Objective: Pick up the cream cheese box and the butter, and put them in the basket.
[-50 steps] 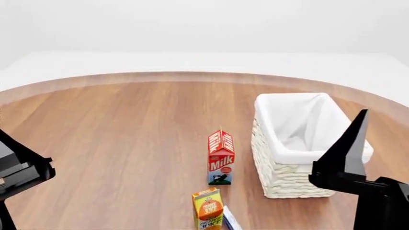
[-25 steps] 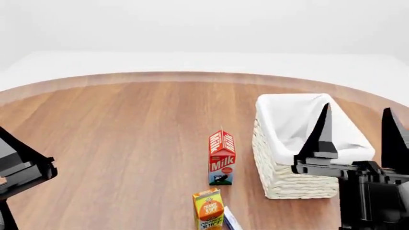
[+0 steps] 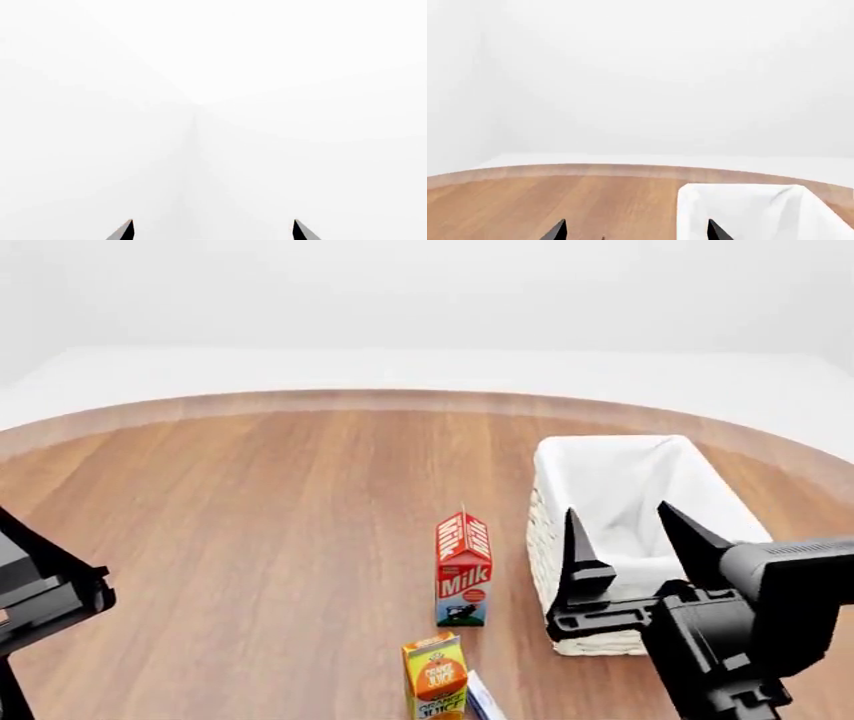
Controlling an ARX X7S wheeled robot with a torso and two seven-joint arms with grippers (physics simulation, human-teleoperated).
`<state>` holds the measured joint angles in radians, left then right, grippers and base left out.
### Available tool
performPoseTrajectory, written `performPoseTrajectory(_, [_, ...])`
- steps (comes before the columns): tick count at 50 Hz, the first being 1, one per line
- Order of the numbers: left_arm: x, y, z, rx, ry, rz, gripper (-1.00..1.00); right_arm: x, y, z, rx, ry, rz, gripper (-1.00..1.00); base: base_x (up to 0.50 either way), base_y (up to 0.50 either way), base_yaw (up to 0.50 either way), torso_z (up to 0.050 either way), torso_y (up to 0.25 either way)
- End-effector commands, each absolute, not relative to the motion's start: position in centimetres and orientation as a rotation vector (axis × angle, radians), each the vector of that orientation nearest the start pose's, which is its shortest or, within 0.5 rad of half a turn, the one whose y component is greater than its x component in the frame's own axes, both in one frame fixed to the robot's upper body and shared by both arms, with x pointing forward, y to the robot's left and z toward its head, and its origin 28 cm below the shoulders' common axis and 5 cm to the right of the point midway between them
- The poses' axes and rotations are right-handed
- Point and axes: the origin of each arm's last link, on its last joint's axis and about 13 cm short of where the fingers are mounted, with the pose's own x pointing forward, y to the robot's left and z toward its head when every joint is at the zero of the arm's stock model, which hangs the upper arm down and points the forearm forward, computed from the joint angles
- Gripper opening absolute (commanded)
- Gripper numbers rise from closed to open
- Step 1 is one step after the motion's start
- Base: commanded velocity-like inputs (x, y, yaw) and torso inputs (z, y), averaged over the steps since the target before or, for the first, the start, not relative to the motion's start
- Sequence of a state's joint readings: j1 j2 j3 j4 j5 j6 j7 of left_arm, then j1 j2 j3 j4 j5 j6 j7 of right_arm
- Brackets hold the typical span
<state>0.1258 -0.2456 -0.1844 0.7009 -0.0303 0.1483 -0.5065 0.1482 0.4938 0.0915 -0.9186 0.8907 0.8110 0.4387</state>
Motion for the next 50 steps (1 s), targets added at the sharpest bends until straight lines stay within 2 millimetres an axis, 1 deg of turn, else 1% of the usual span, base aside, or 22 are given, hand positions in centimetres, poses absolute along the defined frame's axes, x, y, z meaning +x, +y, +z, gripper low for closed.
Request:
performPoseTrajectory(1, [16.0,26.7,15.8,0.091,-0.797,0.539,1.00,15.3,-12.2,19.2,0.025,0.048,0.245,1.00,0.00,0.00,0.00,0.000,0.000])
performPoseTrajectory(4, [16.0,26.6,16.0,0.091,-0.799,0.537,1.00,15.0,-12.0,19.6,0.072,0.090,0.267,1.00,0.00,0.00,0.00,0.000,0.000])
performPoseTrajectory(6, [16.0,26.6,15.9,0.092,-0.800,0.536,1.00,14.9,-11.8,19.7,0.067,0.099,0.271,1.00,0.00,0.00,0.00,0.000,0.000])
performPoseTrajectory(10, [16.0,26.6,15.9,0.092,-0.799,0.536,1.00,15.3,-11.4,19.7,0.107,0.172,0.281,1.00,0.00,0.00,0.00,0.000,0.000])
performPoseTrajectory(15, [16.0,26.6,15.9,0.090,-0.798,0.536,1.00,15.5,-10.9,19.9,0.079,0.238,0.293,1.00,0.00,0.00,0.00,0.000,0.000])
performPoseTrajectory(20, [16.0,26.6,15.9,0.090,-0.797,0.533,1.00,15.7,-10.6,20.0,0.075,0.248,0.314,1.00,0.00,0.00,0.00,0.000,0.000])
performPoseTrajectory(24, [16.1,26.6,15.8,0.090,-0.794,0.533,1.00,16.3,-10.5,20.1,0.068,0.231,0.327,1.00,0.00,0.00,0.00,0.000,0.000])
performPoseTrajectory(28, [16.1,26.5,15.7,0.090,-0.793,0.531,1.00,17.1,-10.2,19.6,0.068,0.250,0.334,1.00,0.00,0.00,0.00,0.000,0.000])
performPoseTrajectory(31, [16.1,26.5,15.7,0.091,-0.793,0.530,1.00,17.3,-9.9,19.2,0.072,0.291,0.346,1.00,0.00,0.00,0.00,0.000,0.000])
performPoseTrajectory(34, [16.1,26.5,15.7,0.090,-0.792,0.531,1.00,17.4,-9.7,18.9,0.048,0.293,0.349,1.00,0.00,0.00,0.00,0.000,0.000])
performPoseTrajectory(43, [16.2,26.5,15.6,0.089,-0.789,0.529,1.00,17.5,-9.3,18.0,0.053,0.353,0.352,1.00,0.00,0.00,0.00,0.000,0.000])
performPoseTrajectory(50, [16.2,26.5,15.5,0.089,-0.787,0.525,1.00,18.2,-9.3,17.5,0.048,0.373,0.341,1.00,0.00,0.00,0.00,0.000,0.000])
